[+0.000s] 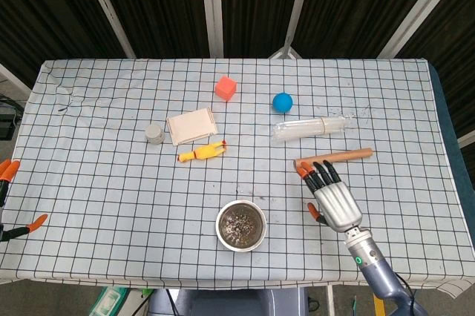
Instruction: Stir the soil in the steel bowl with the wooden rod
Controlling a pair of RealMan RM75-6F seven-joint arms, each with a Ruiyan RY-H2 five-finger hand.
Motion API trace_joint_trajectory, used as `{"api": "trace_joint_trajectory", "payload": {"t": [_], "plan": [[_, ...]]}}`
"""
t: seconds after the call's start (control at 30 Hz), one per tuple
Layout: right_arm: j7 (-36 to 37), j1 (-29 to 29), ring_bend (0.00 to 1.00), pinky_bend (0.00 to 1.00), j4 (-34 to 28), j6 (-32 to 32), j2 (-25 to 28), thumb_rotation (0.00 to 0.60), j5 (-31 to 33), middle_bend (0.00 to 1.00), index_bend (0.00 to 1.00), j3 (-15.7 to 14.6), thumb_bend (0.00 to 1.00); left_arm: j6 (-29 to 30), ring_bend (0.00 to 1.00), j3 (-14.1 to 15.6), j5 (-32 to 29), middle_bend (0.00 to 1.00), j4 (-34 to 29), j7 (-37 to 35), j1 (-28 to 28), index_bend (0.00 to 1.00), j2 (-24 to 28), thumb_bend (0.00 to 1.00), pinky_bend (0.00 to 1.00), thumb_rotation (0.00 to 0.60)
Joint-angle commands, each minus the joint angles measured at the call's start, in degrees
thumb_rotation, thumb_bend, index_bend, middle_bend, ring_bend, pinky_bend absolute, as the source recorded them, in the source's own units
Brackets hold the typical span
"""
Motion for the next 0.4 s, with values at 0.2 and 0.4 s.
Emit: {"api": "trace_joint_trajectory", "payload": {"t": [0.2,0.4], "plan": [[5.5,-8.1,0.00,0.00,1.8,13.8,9.7,0.600,-7.0,0.00,0.00,-3.4,0.39,0.6,0.00,0.0,0.5,0.00,1.1,1.2,0.0,0.00,-0.4,0.06,0.00,0.600],[11.8,-12.7,0.00,0.00,4.8,20.0,11.4,0.600,-8.6,0.00,0.00,-5.1,0.30,1.6,0.00,-0.1,1.1,0.00,1.8,2.9,0.1,0.00,-0.7,0.04,0.00,0.600]]}}
